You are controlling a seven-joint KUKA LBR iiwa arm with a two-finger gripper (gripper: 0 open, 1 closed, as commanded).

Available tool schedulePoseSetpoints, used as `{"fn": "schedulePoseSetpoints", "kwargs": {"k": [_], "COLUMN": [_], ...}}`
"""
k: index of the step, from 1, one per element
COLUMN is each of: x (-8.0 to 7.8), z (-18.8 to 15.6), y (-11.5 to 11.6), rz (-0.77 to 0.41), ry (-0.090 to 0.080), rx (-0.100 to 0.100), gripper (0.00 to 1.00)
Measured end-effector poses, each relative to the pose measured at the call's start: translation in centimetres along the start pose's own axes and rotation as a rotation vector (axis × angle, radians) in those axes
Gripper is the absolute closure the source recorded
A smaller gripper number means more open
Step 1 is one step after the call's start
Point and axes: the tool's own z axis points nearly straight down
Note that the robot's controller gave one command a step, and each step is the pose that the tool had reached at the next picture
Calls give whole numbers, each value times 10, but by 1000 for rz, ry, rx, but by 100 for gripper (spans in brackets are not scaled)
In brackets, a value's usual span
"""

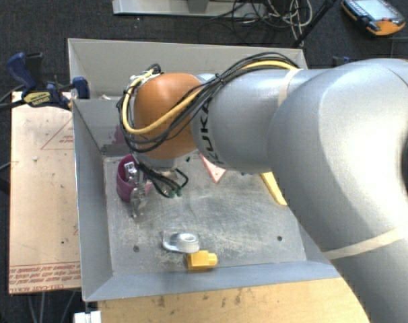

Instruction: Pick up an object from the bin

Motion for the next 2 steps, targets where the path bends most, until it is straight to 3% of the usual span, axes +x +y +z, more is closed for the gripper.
{"fn": "schedulePoseSetpoints", "kwargs": {"k": [1,2], "x": [0,-7], "z": [0,-151], "y": [0,2], "rz": [0,50], "ry": [0,15], "rx": [0,0], "gripper": [100,100]}}
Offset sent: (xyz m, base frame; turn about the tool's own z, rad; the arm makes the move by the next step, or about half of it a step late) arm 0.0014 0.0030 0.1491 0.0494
